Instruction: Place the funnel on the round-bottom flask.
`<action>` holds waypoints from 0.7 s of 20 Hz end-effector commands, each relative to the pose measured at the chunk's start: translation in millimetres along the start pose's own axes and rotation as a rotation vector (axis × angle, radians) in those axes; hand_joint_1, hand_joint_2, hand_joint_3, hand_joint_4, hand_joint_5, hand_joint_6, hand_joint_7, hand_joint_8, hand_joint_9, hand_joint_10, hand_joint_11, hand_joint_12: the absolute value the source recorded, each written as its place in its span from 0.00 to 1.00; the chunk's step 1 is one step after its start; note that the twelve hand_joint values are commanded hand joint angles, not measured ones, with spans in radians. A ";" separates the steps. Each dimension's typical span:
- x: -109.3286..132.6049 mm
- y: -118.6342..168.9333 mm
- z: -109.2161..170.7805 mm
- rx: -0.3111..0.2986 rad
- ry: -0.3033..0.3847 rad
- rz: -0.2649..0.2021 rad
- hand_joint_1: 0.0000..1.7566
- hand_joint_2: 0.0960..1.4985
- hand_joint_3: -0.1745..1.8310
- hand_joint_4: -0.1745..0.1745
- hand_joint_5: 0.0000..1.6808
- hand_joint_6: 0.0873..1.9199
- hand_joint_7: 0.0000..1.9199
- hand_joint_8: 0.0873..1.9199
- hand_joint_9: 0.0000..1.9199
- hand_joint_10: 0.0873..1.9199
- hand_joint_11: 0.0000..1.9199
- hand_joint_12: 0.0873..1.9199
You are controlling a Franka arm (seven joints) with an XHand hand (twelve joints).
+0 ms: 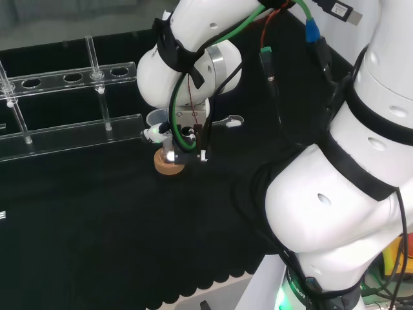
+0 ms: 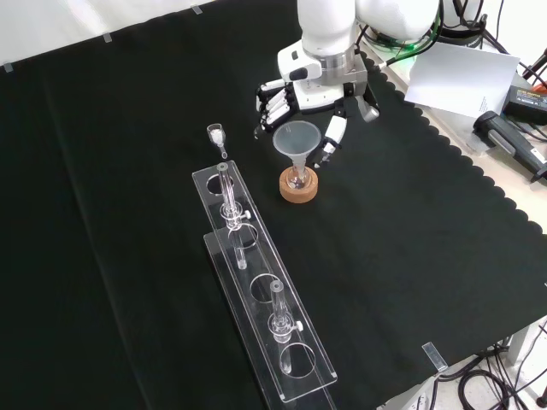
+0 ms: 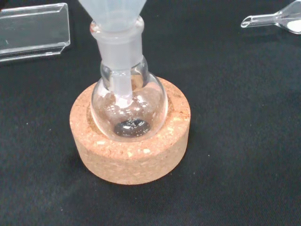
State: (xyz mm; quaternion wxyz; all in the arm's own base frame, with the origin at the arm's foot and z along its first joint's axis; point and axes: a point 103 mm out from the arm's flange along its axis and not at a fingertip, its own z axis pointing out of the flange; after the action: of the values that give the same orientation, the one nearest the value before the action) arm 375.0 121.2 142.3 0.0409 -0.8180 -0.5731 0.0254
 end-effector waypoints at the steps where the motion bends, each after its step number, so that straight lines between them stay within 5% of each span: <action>1: 0.3 1.0 0.0 0.008 -0.004 -0.008 0.26 0.38 0.17 0.52 0.22 0.00 0.30 0.14 0.24 0.27 0.00 0.58; 7: 1.0 2.1 -2.2 0.043 -0.003 -0.023 0.25 0.39 0.14 0.53 0.09 0.00 0.18 0.18 0.15 0.32 0.00 0.54; 10: 1.1 3.1 -5.5 0.064 -0.003 -0.026 0.23 0.38 0.11 0.59 0.01 0.00 0.04 0.18 0.03 0.35 0.00 0.43; 14: 2.3 3.5 -19.4 0.054 0.008 -0.039 0.22 0.38 0.10 0.61 0.00 0.00 0.00 0.12 0.00 0.25 0.00 0.33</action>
State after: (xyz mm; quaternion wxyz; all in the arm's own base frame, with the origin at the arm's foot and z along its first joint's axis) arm 377.3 121.2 146.9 0.0617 -0.8088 -0.5832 0.0431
